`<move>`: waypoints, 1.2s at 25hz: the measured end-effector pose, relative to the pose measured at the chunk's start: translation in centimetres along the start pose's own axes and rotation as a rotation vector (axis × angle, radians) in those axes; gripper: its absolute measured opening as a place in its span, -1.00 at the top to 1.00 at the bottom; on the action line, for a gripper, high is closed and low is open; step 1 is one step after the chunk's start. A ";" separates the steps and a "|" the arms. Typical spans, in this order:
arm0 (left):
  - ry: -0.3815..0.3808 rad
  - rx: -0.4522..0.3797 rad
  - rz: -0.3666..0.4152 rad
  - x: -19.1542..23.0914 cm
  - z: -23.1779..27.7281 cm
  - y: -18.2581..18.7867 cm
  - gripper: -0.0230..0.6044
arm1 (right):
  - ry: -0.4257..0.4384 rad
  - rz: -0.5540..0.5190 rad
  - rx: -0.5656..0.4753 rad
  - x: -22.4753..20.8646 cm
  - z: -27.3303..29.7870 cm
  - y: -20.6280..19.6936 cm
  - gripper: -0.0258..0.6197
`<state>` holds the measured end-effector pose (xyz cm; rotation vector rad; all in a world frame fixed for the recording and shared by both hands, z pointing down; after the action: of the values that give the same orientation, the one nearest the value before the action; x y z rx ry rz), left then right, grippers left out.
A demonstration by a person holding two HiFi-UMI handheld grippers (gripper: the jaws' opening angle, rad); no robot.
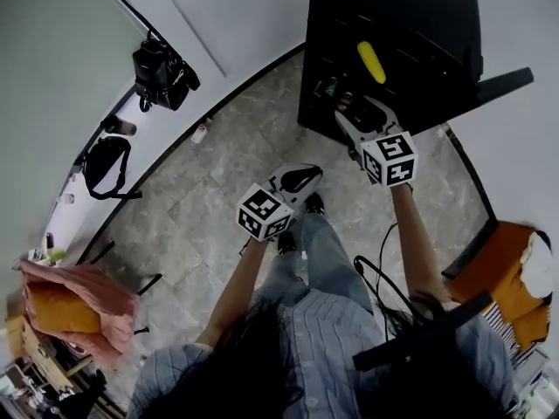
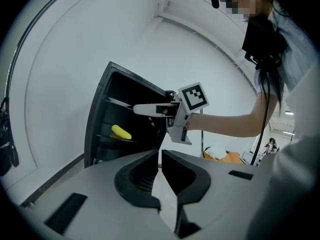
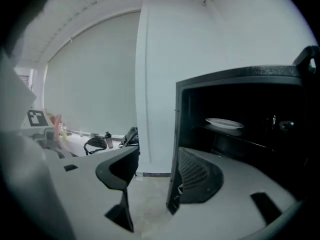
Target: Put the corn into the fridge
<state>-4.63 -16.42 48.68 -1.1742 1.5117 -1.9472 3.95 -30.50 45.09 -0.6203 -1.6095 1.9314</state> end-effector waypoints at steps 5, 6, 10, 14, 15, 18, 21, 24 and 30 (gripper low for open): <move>0.025 -0.011 -0.019 -1.4 -3.4 0.4 0.88 | 0.035 -0.041 -0.016 5.0 -2.7 1.9 0.15; 0.028 -0.018 -0.018 -1.7 -4.0 0.6 0.88 | 0.029 -0.040 -0.023 5.8 -3.3 2.2 0.17; 0.028 -0.048 -0.004 -3.2 -5.6 1.6 0.87 | -0.006 0.007 -0.064 8.4 -5.8 2.9 0.36; 0.018 -0.077 0.028 -4.7 -7.0 2.9 0.88 | -0.030 0.036 -0.092 11.1 -8.1 3.6 0.49; 0.015 -0.085 0.035 -5.1 -7.4 3.3 0.88 | -0.034 0.040 -0.097 11.8 -8.6 3.8 0.51; -0.003 -0.103 0.051 -6.2 -8.6 4.0 0.88 | -0.048 0.056 -0.109 14.0 -10.1 4.1 0.53; -0.022 -0.110 0.060 -7.2 -10.1 4.3 0.88 | -0.069 0.082 -0.115 16.1 -11.4 4.1 0.56; -0.033 -0.115 0.051 -8.2 -11.6 4.0 0.88 | -0.088 0.129 -0.118 18.1 -12.7 3.7 0.57; -0.056 -0.114 0.015 -9.7 -12.4 2.9 0.88 | -0.135 0.191 -0.120 19.5 -16.0 3.3 0.61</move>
<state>-9.72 -2.90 41.67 -1.2499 1.6153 -1.8241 -0.49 -6.23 38.94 -0.7290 -1.8189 2.0630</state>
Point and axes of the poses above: the fingertips, and each gripper's own axes: z forward along the fingers, x to its left, y out of its top, the point moved 3 cm from there along -z, backward along the fingers, and after that the axes turned 12 degrees about -x, right-handed, at the moved point
